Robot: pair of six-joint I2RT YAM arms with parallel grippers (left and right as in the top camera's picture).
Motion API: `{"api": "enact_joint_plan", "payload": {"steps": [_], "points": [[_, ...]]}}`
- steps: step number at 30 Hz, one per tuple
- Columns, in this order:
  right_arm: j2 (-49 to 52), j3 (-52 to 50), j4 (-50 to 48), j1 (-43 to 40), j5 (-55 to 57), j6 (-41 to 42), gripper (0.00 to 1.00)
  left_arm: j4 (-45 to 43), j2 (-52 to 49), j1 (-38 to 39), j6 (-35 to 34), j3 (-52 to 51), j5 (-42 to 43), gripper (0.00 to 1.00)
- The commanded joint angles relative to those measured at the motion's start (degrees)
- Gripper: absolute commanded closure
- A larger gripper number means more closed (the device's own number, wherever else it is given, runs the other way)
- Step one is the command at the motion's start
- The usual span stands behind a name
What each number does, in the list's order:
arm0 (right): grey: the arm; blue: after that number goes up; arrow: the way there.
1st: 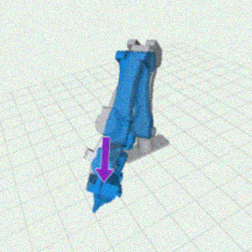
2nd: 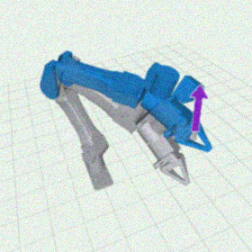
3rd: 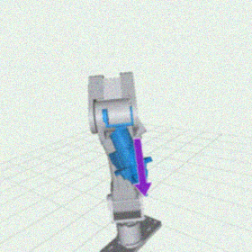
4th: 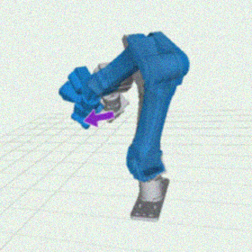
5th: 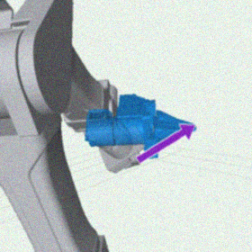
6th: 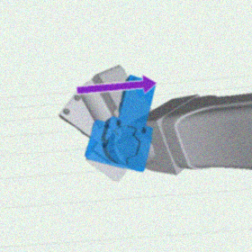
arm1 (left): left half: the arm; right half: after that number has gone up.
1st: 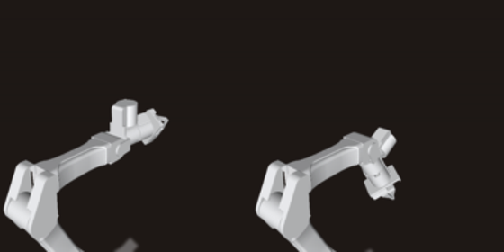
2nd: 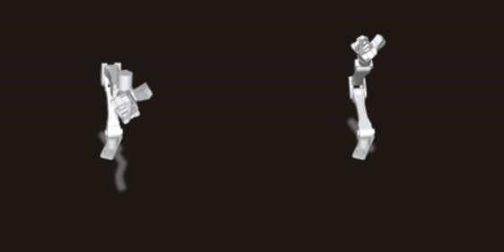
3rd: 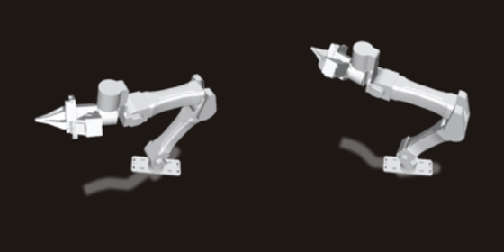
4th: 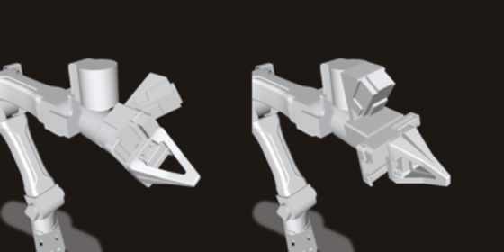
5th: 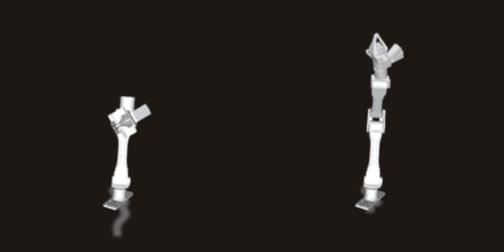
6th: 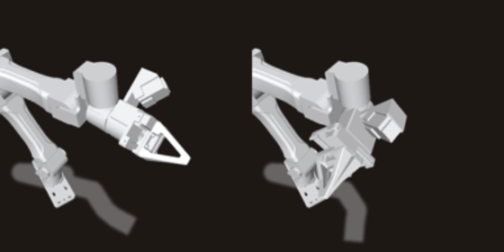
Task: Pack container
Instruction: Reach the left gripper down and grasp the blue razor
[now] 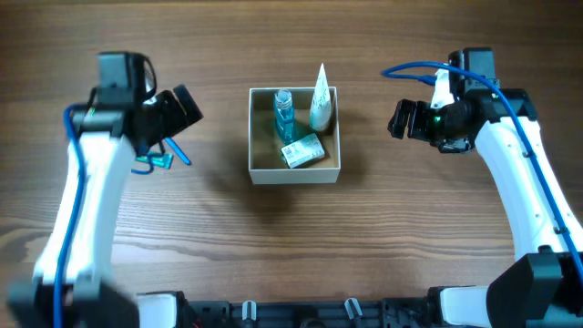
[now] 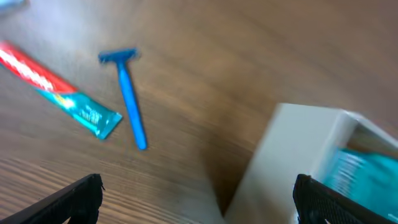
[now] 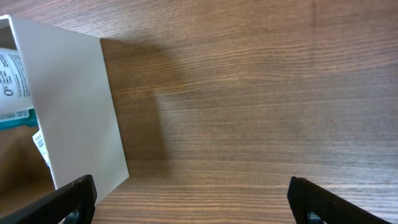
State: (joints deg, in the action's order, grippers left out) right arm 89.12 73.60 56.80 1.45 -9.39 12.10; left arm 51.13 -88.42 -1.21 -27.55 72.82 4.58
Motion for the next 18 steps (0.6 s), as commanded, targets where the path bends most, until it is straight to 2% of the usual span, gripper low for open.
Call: {"api": "enact_joint_plan", "payload": {"steps": [1, 8, 18], "points": [[0.39, 0.15, 0.68, -0.04, -1.22, -1.51, 0.0, -0.39, -9.94, -0.57, -7.43, 0.17, -1.42, 0.01], [0.39, 0.15, 1.11, -0.04, -1.22, -1.66, 0.0, -4.39, -19.89, -0.7, -7.43, 0.17, -1.46, 0.01], [0.39, 0.15, 1.18, -0.04, -1.22, -2.47, 0.0, -7.93, -21.16, -1.97, -7.43, 0.17, -5.84, 0.0]]}}
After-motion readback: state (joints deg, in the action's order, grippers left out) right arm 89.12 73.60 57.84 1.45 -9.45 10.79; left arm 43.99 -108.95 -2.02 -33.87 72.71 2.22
